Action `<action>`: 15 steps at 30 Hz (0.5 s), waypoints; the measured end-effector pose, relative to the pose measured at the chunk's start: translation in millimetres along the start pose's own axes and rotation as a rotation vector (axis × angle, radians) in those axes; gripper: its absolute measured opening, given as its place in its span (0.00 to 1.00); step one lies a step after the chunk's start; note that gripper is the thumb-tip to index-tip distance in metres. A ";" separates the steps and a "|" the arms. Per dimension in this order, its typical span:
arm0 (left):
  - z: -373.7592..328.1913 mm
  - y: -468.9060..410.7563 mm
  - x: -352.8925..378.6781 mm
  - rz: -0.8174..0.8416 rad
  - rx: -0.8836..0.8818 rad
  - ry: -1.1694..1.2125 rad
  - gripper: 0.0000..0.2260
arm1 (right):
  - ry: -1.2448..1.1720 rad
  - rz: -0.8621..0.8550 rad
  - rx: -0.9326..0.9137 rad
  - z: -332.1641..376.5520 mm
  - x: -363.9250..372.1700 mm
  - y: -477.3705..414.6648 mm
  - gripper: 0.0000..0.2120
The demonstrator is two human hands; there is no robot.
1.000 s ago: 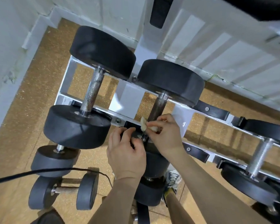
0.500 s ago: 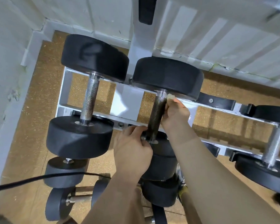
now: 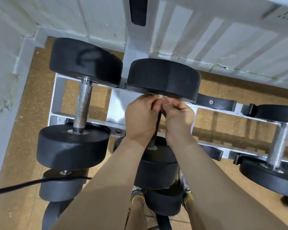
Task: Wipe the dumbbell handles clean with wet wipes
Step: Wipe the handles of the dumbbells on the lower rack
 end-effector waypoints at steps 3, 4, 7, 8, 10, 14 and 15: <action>2.2 -5.8 1.7 -0.034 -0.119 -0.021 0.07 | 0.037 0.112 -0.002 1.4 -8.0 -2.4 0.07; 1.3 -8.0 0.8 -0.029 -0.140 -0.031 0.07 | 0.071 0.122 -0.023 3.1 -9.9 -5.6 0.07; -0.3 -6.5 -2.2 0.070 -0.136 -0.130 0.05 | 0.273 0.064 -0.143 1.5 -17.6 -7.5 0.09; 2.2 -1.5 -3.8 0.114 -0.129 -0.175 0.04 | 0.408 0.050 -0.210 -4.0 -22.4 -5.2 0.12; 11.1 15.3 -6.1 0.268 -0.163 -0.275 0.04 | 0.692 0.103 -0.241 -17.5 -35.9 7.5 0.14; 17.6 40.0 -11.8 0.582 -0.235 -0.470 0.07 | 1.004 0.264 -0.069 -26.5 -49.9 28.8 0.10; 15.1 34.4 -13.7 0.572 -0.212 -0.465 0.07 | 1.042 0.269 -0.142 -20.6 -47.8 25.9 0.10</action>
Point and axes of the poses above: each hand's wrist, its own y-axis away from the middle knuckle, its own x-axis out of the palm, z = x × y, the point moved 2 cm from there along -y, towards the middle knuckle, and after that the axes turned 8 degrees about x, right-handed, at the moved point
